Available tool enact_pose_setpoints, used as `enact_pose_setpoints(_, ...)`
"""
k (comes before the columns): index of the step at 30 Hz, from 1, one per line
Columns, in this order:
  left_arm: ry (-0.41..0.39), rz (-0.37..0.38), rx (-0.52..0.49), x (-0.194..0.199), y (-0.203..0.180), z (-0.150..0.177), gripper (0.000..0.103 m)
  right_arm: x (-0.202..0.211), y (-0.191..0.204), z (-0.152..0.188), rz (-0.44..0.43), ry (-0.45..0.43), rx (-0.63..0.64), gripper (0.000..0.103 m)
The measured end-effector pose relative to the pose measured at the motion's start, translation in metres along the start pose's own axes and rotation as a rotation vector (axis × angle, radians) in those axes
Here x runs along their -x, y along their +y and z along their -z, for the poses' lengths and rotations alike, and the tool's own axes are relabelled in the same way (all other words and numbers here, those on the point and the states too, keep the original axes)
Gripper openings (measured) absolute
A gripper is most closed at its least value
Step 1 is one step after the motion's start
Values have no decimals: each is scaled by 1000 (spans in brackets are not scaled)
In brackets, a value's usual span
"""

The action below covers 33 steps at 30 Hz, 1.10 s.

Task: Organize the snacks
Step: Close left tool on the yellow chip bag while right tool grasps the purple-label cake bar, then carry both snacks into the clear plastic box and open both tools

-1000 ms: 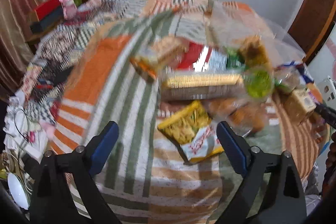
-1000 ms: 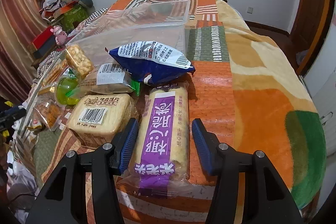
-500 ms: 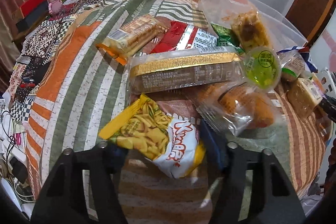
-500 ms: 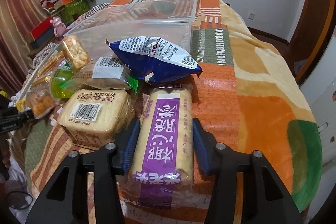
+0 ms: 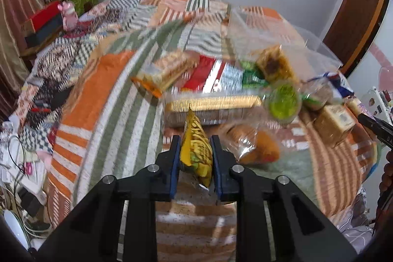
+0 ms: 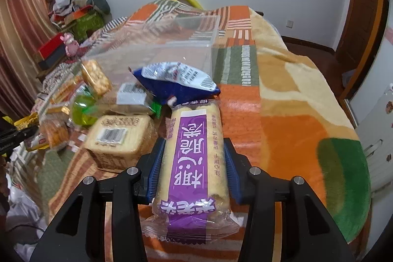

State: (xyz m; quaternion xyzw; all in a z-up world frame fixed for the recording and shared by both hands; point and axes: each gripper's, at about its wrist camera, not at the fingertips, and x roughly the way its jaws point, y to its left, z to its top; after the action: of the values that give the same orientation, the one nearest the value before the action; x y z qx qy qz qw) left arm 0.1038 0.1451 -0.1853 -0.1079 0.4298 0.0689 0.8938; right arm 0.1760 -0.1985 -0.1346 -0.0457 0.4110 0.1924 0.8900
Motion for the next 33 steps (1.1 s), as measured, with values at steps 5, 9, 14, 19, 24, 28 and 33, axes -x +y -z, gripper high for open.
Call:
enact_pose_setpoints(5,-53,6,-21,18,-7,-14,22,17,3,-8,3,-64,18,42)
enact_pose_setpoints(9,-118,15,-32,32,-16,-33,22,24,6,-19,0,-105,35,42)
enact_pose_setpoints(14,-180,46,-51,44,-30,-58,22,24,11,-32,-12,-145,48,42)
enact_pose_setpoints(19,-232,80,-88,43,-52,-82,22,21,16,-47,-24,-179,62,42)
enact_pose_setpoints(24,-258,121,-112,33,-74,-104,22,15,21,-61,-27,-212,80,42)
enact_pose_setpoints(28,-262,152,-124,19,-91,-119,22,6,23,-73,-30,-229,78,42)
enact_pose_setpoints(33,-259,166,-143,-1,-108,-136,22,-6,26,-89,-15,-248,80,42)
